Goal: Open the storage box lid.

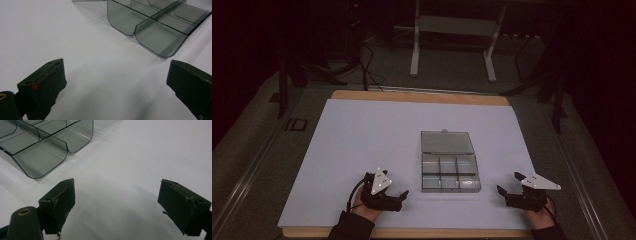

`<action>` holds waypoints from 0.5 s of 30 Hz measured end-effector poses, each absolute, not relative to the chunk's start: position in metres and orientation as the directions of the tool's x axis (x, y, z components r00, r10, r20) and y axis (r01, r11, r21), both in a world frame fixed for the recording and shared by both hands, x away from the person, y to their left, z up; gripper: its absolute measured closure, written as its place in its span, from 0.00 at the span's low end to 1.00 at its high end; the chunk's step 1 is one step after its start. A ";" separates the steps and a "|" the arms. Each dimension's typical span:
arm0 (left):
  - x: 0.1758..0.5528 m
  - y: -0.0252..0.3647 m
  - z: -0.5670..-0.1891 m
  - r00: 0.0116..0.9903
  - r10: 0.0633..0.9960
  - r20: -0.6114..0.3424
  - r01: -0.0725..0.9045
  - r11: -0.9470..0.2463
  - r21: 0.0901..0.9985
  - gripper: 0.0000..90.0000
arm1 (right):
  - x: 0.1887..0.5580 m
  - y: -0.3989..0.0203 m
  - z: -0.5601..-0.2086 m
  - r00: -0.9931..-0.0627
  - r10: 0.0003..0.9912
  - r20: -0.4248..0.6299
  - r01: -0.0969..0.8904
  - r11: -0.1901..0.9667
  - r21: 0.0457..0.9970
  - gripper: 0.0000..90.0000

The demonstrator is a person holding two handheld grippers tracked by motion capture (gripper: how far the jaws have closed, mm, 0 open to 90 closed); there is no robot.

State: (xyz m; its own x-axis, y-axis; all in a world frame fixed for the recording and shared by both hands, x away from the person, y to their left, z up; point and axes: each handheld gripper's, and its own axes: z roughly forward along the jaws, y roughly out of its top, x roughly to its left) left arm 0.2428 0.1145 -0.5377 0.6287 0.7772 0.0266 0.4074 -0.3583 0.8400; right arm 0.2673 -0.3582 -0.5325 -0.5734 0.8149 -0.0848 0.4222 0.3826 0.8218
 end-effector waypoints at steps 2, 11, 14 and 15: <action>0.242 0.113 -0.538 0.631 0.774 0.040 0.398 -0.368 0.840 0.04 | 0.267 -0.358 -0.533 -0.572 0.815 -0.088 0.423 0.385 0.821 0.16; 0.242 0.113 -0.538 0.636 0.771 0.040 0.398 -0.372 0.839 0.04 | 0.269 -0.360 -0.534 -0.552 0.831 -0.074 0.436 0.363 0.823 0.16; 0.242 0.114 -0.538 0.636 0.771 0.034 0.394 -0.362 0.845 0.04 | 0.269 -0.359 -0.534 -0.546 0.835 -0.070 0.445 0.360 0.820 0.16; 0.242 0.114 -0.538 0.634 0.773 0.033 0.395 -0.360 0.845 0.04 | 0.269 -0.359 -0.534 -0.545 0.836 -0.071 0.445 0.359 0.820 0.16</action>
State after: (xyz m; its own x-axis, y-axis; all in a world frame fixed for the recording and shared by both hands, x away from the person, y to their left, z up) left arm 0.2417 0.1140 -0.5382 0.6337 0.7729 0.0325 0.3954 -0.3597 0.8451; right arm 0.2690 -0.3594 -0.5340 -0.5449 0.8355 -0.0706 0.4448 0.3594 0.8203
